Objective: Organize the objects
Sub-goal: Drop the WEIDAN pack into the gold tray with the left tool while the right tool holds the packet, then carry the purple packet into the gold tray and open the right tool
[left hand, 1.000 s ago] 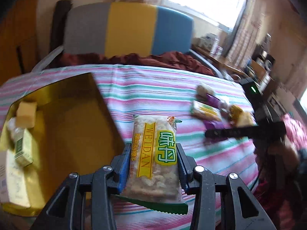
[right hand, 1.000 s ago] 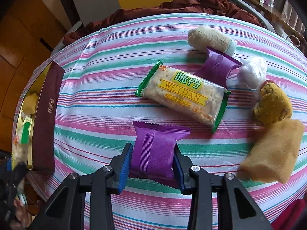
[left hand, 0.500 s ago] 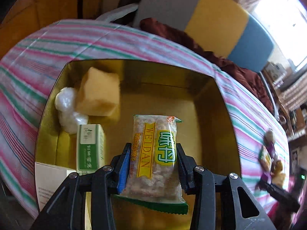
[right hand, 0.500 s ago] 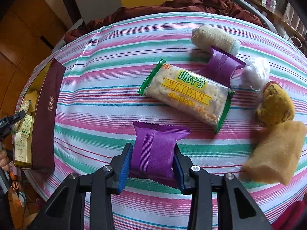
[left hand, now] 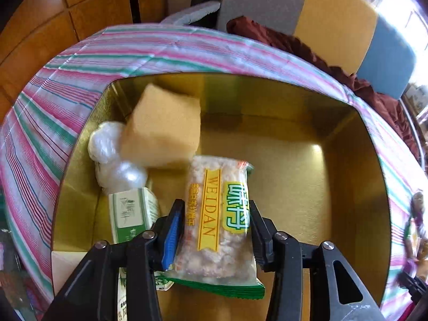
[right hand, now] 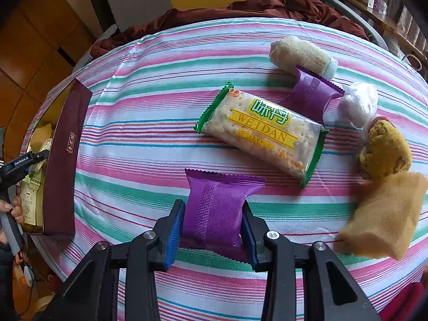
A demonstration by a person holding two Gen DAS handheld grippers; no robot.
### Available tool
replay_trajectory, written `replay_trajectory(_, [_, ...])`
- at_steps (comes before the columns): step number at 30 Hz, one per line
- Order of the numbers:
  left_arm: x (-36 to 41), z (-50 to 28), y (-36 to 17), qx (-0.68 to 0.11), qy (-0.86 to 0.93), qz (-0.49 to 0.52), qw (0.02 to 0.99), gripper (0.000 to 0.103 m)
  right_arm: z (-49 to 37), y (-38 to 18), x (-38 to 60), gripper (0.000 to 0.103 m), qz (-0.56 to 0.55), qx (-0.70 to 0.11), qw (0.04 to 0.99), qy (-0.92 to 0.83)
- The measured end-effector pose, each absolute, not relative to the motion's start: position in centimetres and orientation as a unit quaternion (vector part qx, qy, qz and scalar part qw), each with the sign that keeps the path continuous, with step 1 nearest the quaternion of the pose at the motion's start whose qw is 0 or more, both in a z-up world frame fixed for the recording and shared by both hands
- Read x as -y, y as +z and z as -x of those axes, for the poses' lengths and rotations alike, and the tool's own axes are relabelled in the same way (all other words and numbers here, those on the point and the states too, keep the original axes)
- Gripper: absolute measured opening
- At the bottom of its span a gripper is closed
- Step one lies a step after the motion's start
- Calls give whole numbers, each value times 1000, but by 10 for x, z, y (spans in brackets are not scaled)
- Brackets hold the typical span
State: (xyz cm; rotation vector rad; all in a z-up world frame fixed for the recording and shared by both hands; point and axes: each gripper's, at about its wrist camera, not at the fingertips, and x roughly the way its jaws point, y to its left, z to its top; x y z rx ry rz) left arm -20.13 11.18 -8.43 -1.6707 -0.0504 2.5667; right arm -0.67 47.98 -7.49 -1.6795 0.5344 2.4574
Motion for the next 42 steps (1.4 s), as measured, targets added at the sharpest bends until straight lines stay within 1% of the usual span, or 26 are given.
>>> replay_trajectory(2, [-112,201,-82,16,841,539,42,48,7,-75,-480,40,554,-176,59,811])
replay_trajectory(4, [-111,202,-82,15,842,538,44,52,7,-75,-480,40,555,-176,58,811])
replay_trajectory(8, [-104,197,-74,27,842,535,55,52,7,-76,-480,40,555,-174,58,811])
replay_trajectory(13, [-89,166,-31,35,873,477,91,52,7,-76,-478,40,556,-168,59,812])
replay_trajectory(15, [-75,151,-13,48,886,450,101,54,6,-76,-478,39,554,-169,60,813])
replay_trajectory(16, [-64,143,-5,59,891,438,102,57,6,-75,-479,39,552,-172,59,813])
replay_trajectory(17, [-54,135,0,68,895,428,103,58,5,-73,-479,39,549,-178,57,815])
replay_trajectory(21, [-16,114,10,83,907,404,84,59,0,-46,-470,39,508,-227,31,830])
replay_trajectory(24, [4,101,9,84,910,400,68,59,8,-18,-432,39,484,-220,-15,847])
replay_trajectory(27, [19,90,4,88,910,400,60,59,27,5,-373,39,477,-187,-80,855])
replay_trajectory(30, [27,79,1,89,912,397,56,59,49,12,-308,39,487,-148,-142,849])
replay_trajectory(32, [31,74,-3,90,911,397,57,59,65,7,-266,39,501,-124,-172,839])
replay_trajectory(36, [41,68,-9,93,910,398,62,59,89,-22,-199,39,546,-87,-203,808])
replay_trajectory(42, [53,63,-15,95,912,396,54,61,108,-57,-145,39,595,-66,-206,774])
